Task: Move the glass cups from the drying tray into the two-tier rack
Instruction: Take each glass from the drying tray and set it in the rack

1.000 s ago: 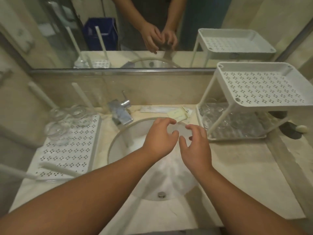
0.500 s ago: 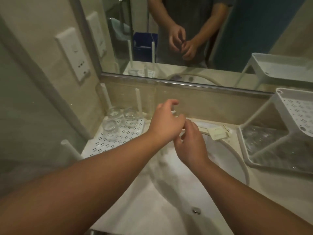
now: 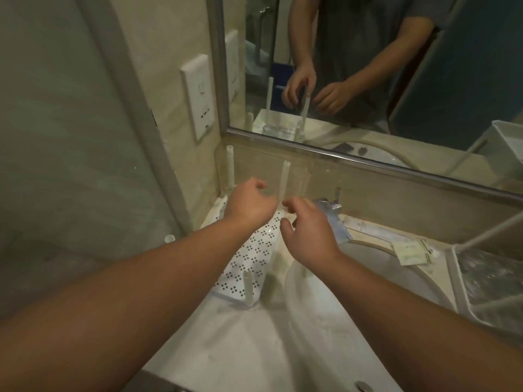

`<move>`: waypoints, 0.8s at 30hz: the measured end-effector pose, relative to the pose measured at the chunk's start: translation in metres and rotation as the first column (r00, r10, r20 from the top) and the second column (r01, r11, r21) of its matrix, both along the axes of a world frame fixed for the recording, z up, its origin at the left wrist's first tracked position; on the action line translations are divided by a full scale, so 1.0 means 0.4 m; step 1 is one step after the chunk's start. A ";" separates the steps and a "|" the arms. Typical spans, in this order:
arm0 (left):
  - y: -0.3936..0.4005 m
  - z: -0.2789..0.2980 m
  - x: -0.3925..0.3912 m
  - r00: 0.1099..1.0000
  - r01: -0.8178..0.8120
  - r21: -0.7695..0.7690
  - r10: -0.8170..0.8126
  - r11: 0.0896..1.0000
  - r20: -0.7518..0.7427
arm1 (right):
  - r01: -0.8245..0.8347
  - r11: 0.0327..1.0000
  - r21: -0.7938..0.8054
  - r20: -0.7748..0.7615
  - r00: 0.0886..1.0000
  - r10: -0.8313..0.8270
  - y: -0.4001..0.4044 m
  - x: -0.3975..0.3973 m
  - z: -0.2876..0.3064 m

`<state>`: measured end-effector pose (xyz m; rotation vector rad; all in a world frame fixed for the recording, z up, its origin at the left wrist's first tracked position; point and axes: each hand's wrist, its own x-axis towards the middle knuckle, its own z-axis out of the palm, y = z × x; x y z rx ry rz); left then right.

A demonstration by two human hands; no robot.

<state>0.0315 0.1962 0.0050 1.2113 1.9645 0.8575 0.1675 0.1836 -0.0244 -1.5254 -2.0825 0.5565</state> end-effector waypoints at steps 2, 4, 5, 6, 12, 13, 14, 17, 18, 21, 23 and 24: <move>0.009 -0.039 -0.030 0.994 -0.025 -0.041 0.021 0.999 -0.104 | -0.019 0.999 -0.031 0.032 0.999 0.020 0.010 -0.023 -0.008; 0.012 -0.074 -0.053 0.975 -0.051 -0.115 0.025 0.992 -0.219 | -0.040 0.998 -0.050 0.057 0.997 0.043 0.010 -0.033 -0.016; 0.013 -0.092 -0.064 0.963 -0.056 -0.170 0.009 0.984 -0.271 | -0.047 0.997 -0.058 0.068 0.996 0.051 0.010 -0.037 -0.021; 0.014 -0.110 -0.074 0.950 -0.055 -0.218 -0.017 0.974 -0.313 | -0.049 0.996 -0.068 0.074 0.996 0.054 0.010 -0.041 -0.027; 0.018 -0.173 -0.100 0.861 0.034 -0.325 -0.193 0.945 -0.470 | -0.045 0.995 -0.087 0.085 0.995 0.052 0.014 -0.051 -0.047; 0.019 -0.180 -0.099 0.853 0.039 -0.325 -0.201 0.945 -0.482 | -0.044 0.995 -0.087 0.086 0.995 0.052 0.013 -0.052 -0.049; 0.020 -0.186 -0.099 0.848 0.039 -0.324 -0.202 0.945 -0.490 | -0.044 0.995 -0.088 0.088 0.995 0.052 0.013 -0.054 -0.050; 0.021 -0.205 -0.104 0.827 0.033 -0.304 -0.197 0.952 -0.527 | -0.045 0.995 -0.092 0.090 0.995 0.053 0.009 -0.055 -0.050; 0.022 -0.210 -0.108 0.819 0.041 -0.301 -0.204 0.953 -0.536 | -0.045 0.995 -0.094 0.089 0.995 0.054 0.008 -0.054 -0.049; 0.025 -0.217 -0.120 0.815 0.071 -0.297 -0.227 0.952 -0.533 | -0.044 0.994 -0.096 0.098 0.994 0.053 0.003 -0.050 -0.048; 0.024 -0.221 -0.124 0.814 0.096 -0.297 -0.247 0.950 -0.525 | -0.037 0.995 -0.096 0.112 0.992 0.048 -0.003 -0.047 -0.049; 0.021 -0.226 -0.125 0.815 0.111 -0.300 -0.259 0.948 -0.518 | -0.035 0.995 -0.099 0.119 0.992 0.046 -0.008 -0.046 -0.049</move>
